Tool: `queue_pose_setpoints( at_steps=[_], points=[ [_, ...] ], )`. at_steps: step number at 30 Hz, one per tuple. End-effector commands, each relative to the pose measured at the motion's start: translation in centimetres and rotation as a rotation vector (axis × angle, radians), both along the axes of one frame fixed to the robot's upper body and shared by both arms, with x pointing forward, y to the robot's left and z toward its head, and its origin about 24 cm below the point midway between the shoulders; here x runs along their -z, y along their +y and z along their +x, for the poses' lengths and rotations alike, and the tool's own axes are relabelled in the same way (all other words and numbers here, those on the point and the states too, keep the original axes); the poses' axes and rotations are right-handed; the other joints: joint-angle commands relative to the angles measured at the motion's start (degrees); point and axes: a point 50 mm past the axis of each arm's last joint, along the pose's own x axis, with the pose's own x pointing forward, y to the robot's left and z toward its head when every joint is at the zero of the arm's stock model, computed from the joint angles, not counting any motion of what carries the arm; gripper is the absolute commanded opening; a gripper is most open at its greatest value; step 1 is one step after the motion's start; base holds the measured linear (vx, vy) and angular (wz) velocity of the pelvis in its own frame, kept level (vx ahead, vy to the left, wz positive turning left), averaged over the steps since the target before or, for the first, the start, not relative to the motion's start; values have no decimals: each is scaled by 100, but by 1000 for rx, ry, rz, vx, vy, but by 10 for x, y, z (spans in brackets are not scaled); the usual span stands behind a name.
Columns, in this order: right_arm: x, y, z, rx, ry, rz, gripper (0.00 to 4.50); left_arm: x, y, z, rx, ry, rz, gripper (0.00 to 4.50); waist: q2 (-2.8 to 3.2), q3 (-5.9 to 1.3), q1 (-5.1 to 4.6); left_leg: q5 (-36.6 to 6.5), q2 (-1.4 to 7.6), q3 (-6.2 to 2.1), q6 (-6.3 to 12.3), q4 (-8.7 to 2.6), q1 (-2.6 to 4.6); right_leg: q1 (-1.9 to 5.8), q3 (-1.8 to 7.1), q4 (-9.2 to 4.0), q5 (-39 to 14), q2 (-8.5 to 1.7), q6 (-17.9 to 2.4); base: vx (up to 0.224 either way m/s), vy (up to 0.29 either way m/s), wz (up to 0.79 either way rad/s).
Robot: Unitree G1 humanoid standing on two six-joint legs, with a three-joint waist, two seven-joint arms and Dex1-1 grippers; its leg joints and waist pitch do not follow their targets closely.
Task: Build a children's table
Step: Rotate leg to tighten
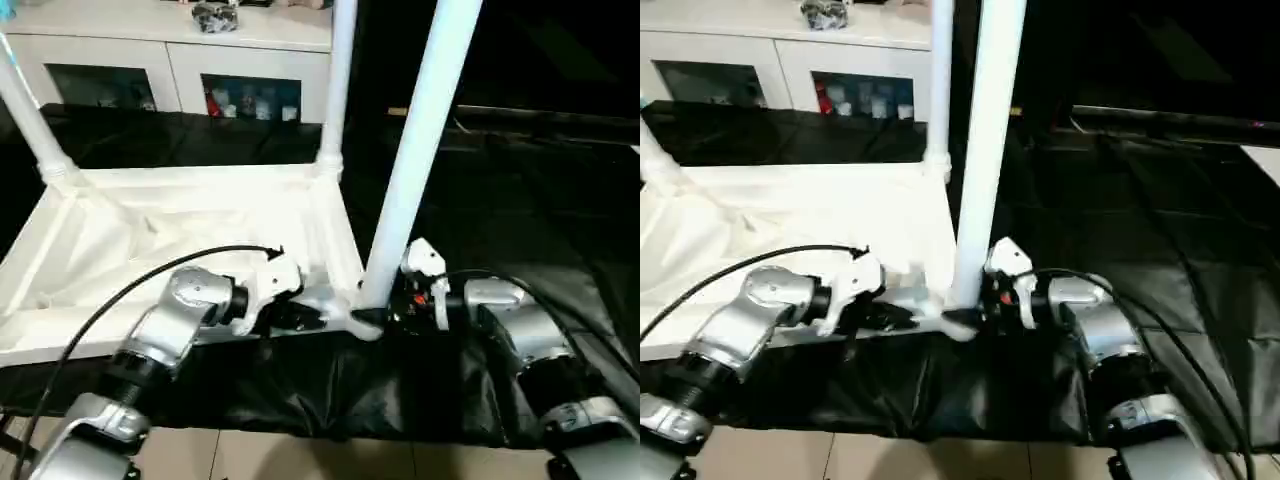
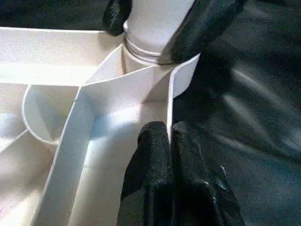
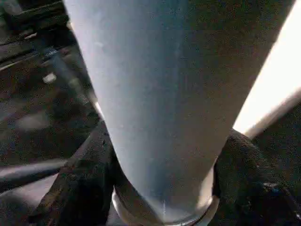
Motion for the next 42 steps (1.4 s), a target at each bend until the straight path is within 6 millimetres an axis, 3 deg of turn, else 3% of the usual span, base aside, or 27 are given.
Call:
queue_pose_setpoints(
  at_steps=[1, 2, 3, 6, 7, 9, 12, 13, 14, 20, 21, 24, 29, 33, 35, 36, 40, 42],
  points=[
    [20, 27, -2, 103, 78, 21, 254, -20, -17, 21, -179, -111, -77, 0, -79, -341, -25, -1654, -79, 60, 187, -370, -13, 314, 125, -600, -3613, -204, -262, 0, 0, 0],
    [23, 34, 3, 189, 84, 25, 254, -22, -24, 25, -230, -123, -90, 0, -58, -320, -90, -1690, -113, 53, 93, -358, -22, 278, 77, -658, -3852, -186, -143, 0, 0, 0],
    [24, 38, 4, 220, 84, 24, 253, -23, -27, 27, -248, -126, -97, 0, -59, -342, -96, -1708, -122, 37, 69, -345, -21, 308, 45, -661, -3894, -200, -96, 0, 0, 0],
    [23, 53, 14, 362, 73, 19, 253, -22, -39, 27, -270, -140, -104, 0, 8, -352, -181, -1828, -99, -1, 138, -382, -53, 348, -10, -690, -3742, -211, -94, 0, 0, 0],
    [22, 56, 16, 401, 72, 22, 253, -22, -43, 27, -275, -141, -107, 0, -9, -355, -211, -1842, -100, -8, 155, -394, -86, 366, -21, -691, -3658, -204, -94, 0, 0, 0],
    [16, 70, 19, 408, 63, 53, 253, -19, -51, 23, -255, -141, -113, 0, 17, -360, -228, -1972, -95, -1, 186, -387, -12, 310, -18, -712, -3563, -204, -167, 0, 0, 0],
    [9, 78, 18, 362, 37, 89, 253, -18, -55, 20, -229, -141, -118, 0, -6, -366, -257, -1938, -74, 9, 289, -418, -39, 332, 41, -646, -3143, -193, -373, 0, 0, 0],
    [8, 79, 18, 351, 32, 96, 308, -18, -55, 20, -223, -144, -116, 0, -6, -368, -261, -1917, -69, 14, 314, -421, -39, 331, 60, -629, -3057, -197, -444, 0, 0, 0],
    [7, 77, 18, 343, 28, 111, 322, -17, -52, 19, -199, -152, -109, 0, -38, -368, -265, -1880, -70, 24, 342, -419, -50, 335, 73, -619, -3022, -198, -483, 0, 0, 0],
    [7, 61, 18, 288, 15, 100, 379, -16, -42, 13, -120, -146, -101, 0, -27, -355, -237, -1816, -58, 45, 395, -408, -48, 323, 118, -597, -2998, -221, -576, 0, 0, 0],
    [7, 61, 18, 286, 15, 99, 379, -16, -42, 13, -119, -146, -101, 0, -32, -357, -238, -1798, -59, 43, 392, -408, -54, 333, 118, -587, -2995, -220, -576, 0, 0, 0],
    [2, 35, 15, 156, -19, 56, 379, -17, -31, 7, -19, -129, -101, 0, -23, -375, -189, -1654, -45, 49, 456, -411, -53, 366, 136, -563, -2815, -222, -611, 0, 0, 0],
    [1, 17, 8, -9, -12, 0, 379, -17, -21, 2, 62, -91, -85, 0, -1, -388, -81, -1391, -1, 76, 494, -419, -20, 357, 181, -464, -2106, -209, -981, 0, 0, 0],
    [2, 7, 1, -139, 8, -61, 379, -17, -15, -3, 121, -66, -77, 0, 3, -404, -80, -1239, 6, 86, 504, -415, -38, 398, 205, -384, -1644, -205, -1188, 0, 0, 0],
    [-1, 5, -2, -188, 29, -58, 379, -17, -11, -6, 147, -46, -71, 0, -15, -402, -69, -1186, 0, 92, 533, -410, -43, 419, 206, -379, -1619, -200, -1207, 0, 0, 0],
    [-2, 4, -4, -214, 40, -51, 354, -17, -10, -7, 159, -39, -67, 0, -12, -400, -60, -1173, 3, 90, 545, -412, -47, 427, 205, -377, -1640, -205, -1202, 0, 0, 0],
    [-3, 3, -9, -279, 54, -49, 341, -16, -6, -10, 185, -18, -65, 0, -4, -396, -16, -1152, 13, 97, 509, -407, -41, 411, 203, -387, -1793, -211, -1141, 0, 0, 0],
    [-3, 4, -11, -299, 63, -41, 313, -16, -4, -10, 189, -13, -60, 0, 0, -393, -2, -1184, 14, 93, 474, -414, -42, 406, 201, -395, -1879, -211, -1099, 0, 0, 0]
  ],
)
